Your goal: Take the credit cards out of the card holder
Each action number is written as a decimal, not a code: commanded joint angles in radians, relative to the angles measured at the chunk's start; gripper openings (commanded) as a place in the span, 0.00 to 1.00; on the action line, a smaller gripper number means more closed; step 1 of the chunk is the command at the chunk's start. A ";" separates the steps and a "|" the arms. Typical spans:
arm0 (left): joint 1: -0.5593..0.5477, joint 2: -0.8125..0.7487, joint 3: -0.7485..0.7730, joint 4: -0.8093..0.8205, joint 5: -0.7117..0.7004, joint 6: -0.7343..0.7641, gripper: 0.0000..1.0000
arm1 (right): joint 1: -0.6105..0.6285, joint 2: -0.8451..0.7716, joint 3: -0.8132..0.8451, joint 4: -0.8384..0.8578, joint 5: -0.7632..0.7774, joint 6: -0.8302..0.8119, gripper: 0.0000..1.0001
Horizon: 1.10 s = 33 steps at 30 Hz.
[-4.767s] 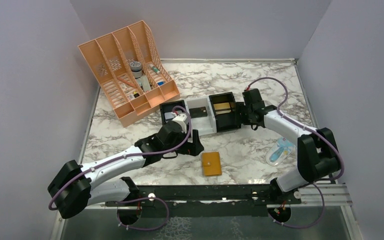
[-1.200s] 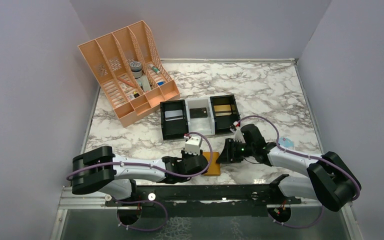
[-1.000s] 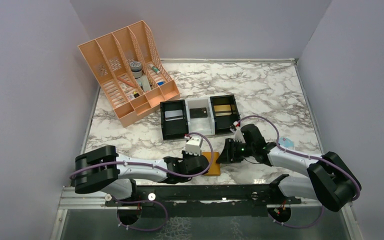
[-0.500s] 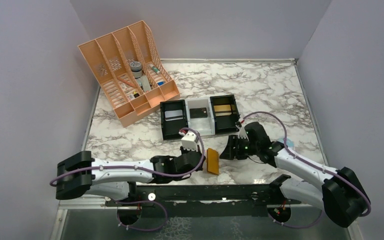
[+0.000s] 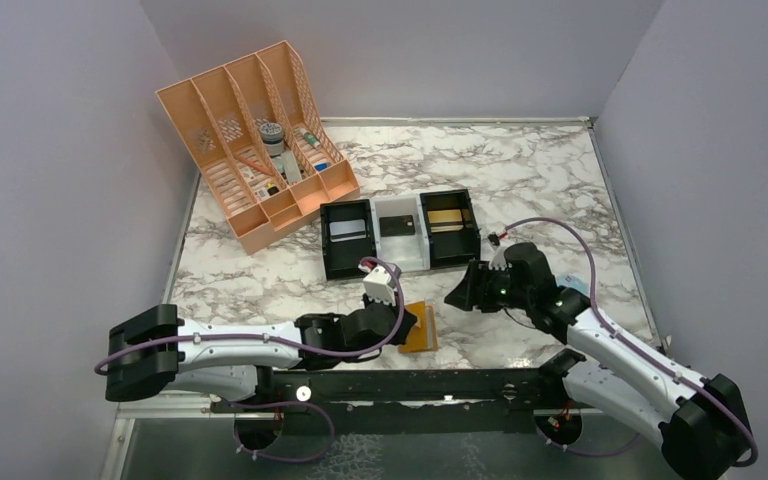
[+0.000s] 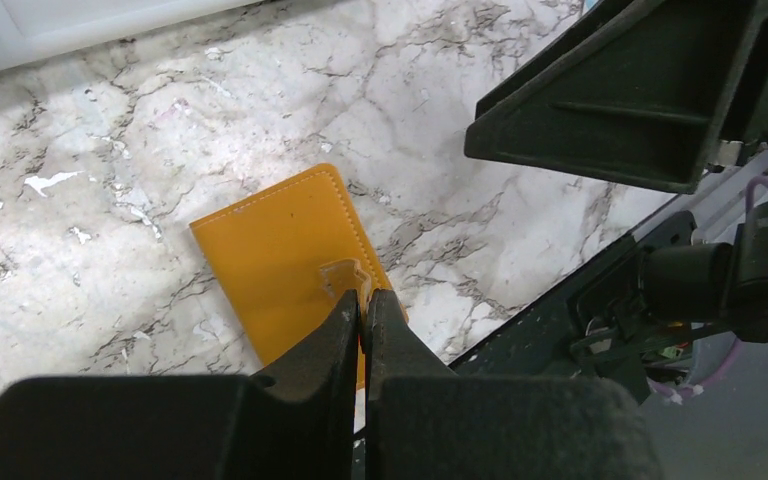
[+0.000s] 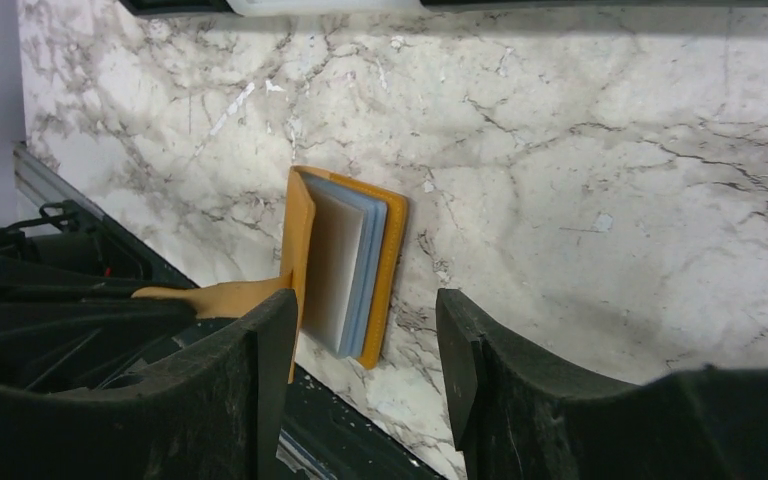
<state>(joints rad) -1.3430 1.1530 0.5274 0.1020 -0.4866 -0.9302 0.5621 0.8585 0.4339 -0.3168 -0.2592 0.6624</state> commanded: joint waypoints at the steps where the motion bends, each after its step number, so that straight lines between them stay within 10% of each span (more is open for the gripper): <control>1: -0.004 -0.020 -0.028 0.024 -0.015 -0.021 0.00 | 0.004 0.024 -0.008 0.041 -0.097 0.006 0.54; 13: -0.001 -0.225 -0.131 -0.369 -0.223 -0.187 0.00 | 0.018 0.081 -0.026 0.178 -0.269 0.033 0.48; 33: -0.001 -0.162 -0.158 -0.418 -0.224 -0.239 0.00 | 0.194 0.315 0.000 0.310 -0.245 0.081 0.46</control>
<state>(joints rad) -1.3430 0.9726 0.3458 -0.3054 -0.6827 -1.1648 0.7307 1.1423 0.4152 -0.0734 -0.5182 0.7277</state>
